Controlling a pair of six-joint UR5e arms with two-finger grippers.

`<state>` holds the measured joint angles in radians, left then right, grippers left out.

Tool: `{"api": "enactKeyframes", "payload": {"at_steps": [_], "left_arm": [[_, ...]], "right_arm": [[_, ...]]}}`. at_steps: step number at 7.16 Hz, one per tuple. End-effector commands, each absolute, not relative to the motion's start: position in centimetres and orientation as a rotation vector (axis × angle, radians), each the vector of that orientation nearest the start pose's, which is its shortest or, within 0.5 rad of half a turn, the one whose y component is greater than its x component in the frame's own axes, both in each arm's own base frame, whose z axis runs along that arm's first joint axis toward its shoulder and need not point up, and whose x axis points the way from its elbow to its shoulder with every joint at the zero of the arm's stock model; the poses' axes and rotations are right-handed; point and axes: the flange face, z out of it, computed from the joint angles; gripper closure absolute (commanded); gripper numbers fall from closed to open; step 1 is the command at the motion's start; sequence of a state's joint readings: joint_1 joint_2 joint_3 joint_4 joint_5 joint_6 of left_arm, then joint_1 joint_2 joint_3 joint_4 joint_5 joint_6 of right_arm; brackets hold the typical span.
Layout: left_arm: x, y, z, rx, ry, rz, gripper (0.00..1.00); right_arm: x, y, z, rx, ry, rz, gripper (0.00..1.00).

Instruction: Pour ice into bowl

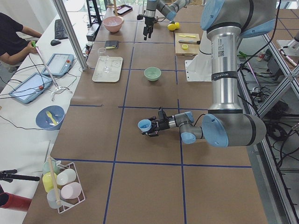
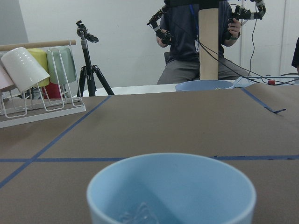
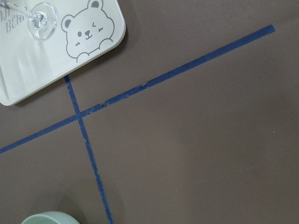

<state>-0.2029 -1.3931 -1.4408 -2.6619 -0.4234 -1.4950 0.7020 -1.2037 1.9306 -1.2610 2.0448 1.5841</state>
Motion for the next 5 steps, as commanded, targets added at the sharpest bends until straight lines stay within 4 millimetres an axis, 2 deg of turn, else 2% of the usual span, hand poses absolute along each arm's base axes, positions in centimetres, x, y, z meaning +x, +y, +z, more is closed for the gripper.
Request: {"api": "enactKeyframes", "payload": {"at_steps": [1, 2, 3, 4, 5], "left_arm": [[33.3, -30.1, 63.9, 1.215, 0.585, -0.498, 1.0], [31.8, -30.0, 62.0, 1.274, 0.649, -0.464, 1.0], [31.4, -29.9, 60.2, 1.335, 0.672, -0.414, 1.0], [32.0, -30.0, 58.5, 1.363, 0.704, -0.408, 1.0], [34.7, -30.2, 55.3, 1.408, 0.677, -0.321, 1.0]], "right_arm": [[-38.1, -43.8, 25.7, -0.062, -1.107, 0.397, 0.0], [-38.2, -43.7, 25.6, -0.062, -1.109, 0.395, 0.0], [-38.2, -43.7, 25.6, -0.06, -1.11, 0.394, 0.0], [-38.0, -43.8, 25.6, -0.051, -1.109, 0.391, 0.0], [-37.8, -44.0, 25.7, -0.047, -1.108, 0.393, 0.0]]}}
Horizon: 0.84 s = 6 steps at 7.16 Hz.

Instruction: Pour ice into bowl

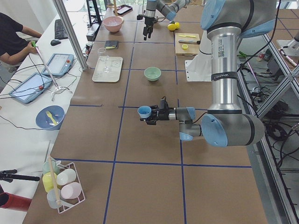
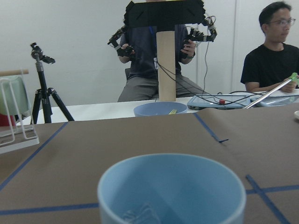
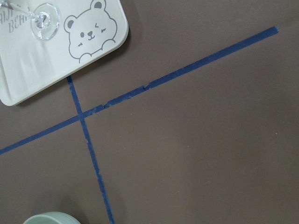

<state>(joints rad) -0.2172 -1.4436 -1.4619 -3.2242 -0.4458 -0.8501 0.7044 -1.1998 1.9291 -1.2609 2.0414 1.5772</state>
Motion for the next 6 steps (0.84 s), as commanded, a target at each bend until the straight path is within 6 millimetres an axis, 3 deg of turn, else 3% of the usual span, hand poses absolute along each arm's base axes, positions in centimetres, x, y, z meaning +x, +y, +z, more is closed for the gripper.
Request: {"api": "enactKeyframes", "payload": {"at_steps": [1, 3, 4, 5, 6], "left_arm": [[38.8, -31.5, 49.7, 1.458, 0.701, -0.325, 1.0], [40.1, -31.3, 48.1, 1.506, 0.605, -0.233, 1.0], [40.5, -31.4, 43.8, 1.595, 0.407, -0.152, 1.0], [41.0, -30.8, 43.4, 1.61, 0.281, -0.063, 1.0], [42.9, -30.2, 41.4, 1.611, 0.316, -0.042, 1.0]], "right_arm": [[-37.0, -44.6, 25.7, -0.041, -1.11, 0.404, 0.0], [-35.9, -45.4, 26.0, -0.036, -1.106, 0.425, 0.0], [-35.3, -45.5, 26.2, -0.033, -1.106, 0.433, 0.0], [-35.2, -45.6, 26.5, -0.035, -1.101, 0.437, 0.0], [-34.7, -45.4, 26.8, -0.034, -1.099, 0.44, 0.0]]}}
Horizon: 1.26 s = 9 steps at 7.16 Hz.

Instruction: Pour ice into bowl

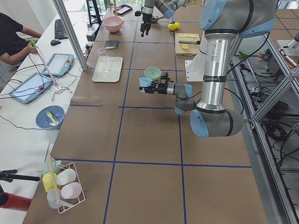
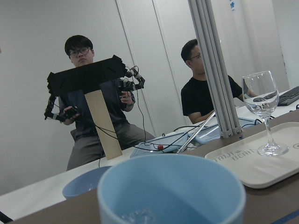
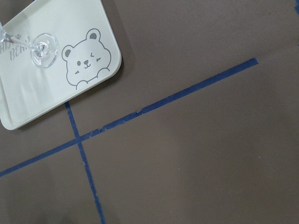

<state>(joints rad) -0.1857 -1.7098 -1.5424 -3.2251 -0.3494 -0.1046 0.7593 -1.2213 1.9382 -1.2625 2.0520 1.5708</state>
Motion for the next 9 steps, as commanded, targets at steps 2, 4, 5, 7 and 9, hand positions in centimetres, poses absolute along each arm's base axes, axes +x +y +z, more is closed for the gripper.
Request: {"api": "enactKeyframes", "payload": {"at_steps": [2, 4, 5, 7, 9], "left_arm": [[48.9, -29.2, 36.0, 1.588, 0.27, 0.056, 1.0], [53.9, -28.9, 30.8, 1.559, 0.067, 0.281, 1.0], [54.1, -29.0, 30.4, 1.557, -0.034, 0.386, 1.0], [54.2, -28.7, 30.5, 1.554, -0.26, 0.616, 1.0], [55.1, -28.7, 30.9, 1.5, -0.474, 0.84, 1.0]], "right_arm": [[-34.4, -45.5, 27.0, -0.033, -1.096, 0.448, 0.0], [-34.1, -45.6, 27.4, -0.034, -1.089, 0.455, 0.0], [-34.0, -45.7, 27.4, -0.032, -1.09, 0.457, 0.0], [-34.0, -45.7, 27.3, -0.031, -1.092, 0.456, 0.0], [-34.0, -45.7, 27.4, -0.032, -1.09, 0.457, 0.0]]}}
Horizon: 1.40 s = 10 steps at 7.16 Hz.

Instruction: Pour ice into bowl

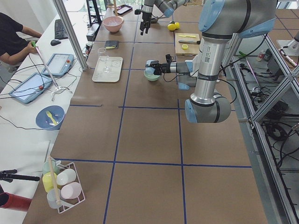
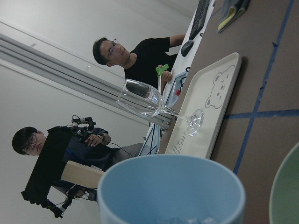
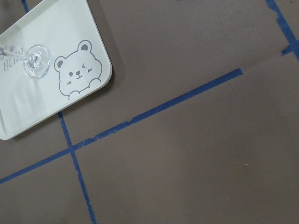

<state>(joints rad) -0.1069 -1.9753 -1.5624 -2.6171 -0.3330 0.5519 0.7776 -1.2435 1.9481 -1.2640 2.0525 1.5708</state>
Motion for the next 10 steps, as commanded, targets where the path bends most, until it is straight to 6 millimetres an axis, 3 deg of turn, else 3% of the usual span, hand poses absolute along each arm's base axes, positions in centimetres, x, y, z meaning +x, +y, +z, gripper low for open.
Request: {"api": "enactKeyframes", "payload": {"at_steps": [1, 6, 10], "left_arm": [[55.3, -28.7, 30.9, 1.479, -0.572, 0.941, 1.0], [54.7, -28.1, 29.9, 1.371, -0.925, 1.231, 1.0], [54.3, -28.0, 29.6, 1.371, -0.938, 1.23, 1.0]], "right_arm": [[-33.8, -45.8, 27.6, -0.032, -1.087, 0.461, 0.0], [-33.1, -46.2, 28.4, -0.034, -1.075, 0.48, 0.0], [-33.2, -46.0, 28.5, -0.039, -1.075, 0.484, 0.0]]}}
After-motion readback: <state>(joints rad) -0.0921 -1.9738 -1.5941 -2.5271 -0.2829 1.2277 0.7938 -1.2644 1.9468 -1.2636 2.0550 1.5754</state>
